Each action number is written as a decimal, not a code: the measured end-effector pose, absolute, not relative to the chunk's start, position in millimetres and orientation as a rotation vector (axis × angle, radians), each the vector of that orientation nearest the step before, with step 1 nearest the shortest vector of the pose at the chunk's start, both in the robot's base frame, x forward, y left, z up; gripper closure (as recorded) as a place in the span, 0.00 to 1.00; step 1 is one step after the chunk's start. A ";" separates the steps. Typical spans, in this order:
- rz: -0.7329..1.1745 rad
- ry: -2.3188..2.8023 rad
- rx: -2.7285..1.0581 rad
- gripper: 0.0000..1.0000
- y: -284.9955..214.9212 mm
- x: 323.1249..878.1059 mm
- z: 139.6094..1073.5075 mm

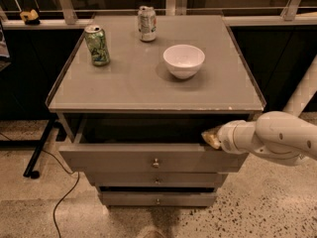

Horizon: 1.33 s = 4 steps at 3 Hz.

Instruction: Open top drawer

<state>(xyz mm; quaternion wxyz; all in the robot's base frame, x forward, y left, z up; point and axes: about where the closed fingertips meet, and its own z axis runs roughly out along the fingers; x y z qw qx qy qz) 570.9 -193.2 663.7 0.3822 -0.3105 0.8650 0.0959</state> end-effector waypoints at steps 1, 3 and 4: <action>0.271 2.210 -0.843 1.00 -174.5 564.2 654.4; 0.301 2.209 -0.876 1.00 -168.6 550.1 648.6; 0.301 2.209 -0.876 1.00 -168.5 550.3 651.5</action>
Offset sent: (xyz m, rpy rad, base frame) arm -0.0776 0.0815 -0.0553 0.0034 0.1218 0.2631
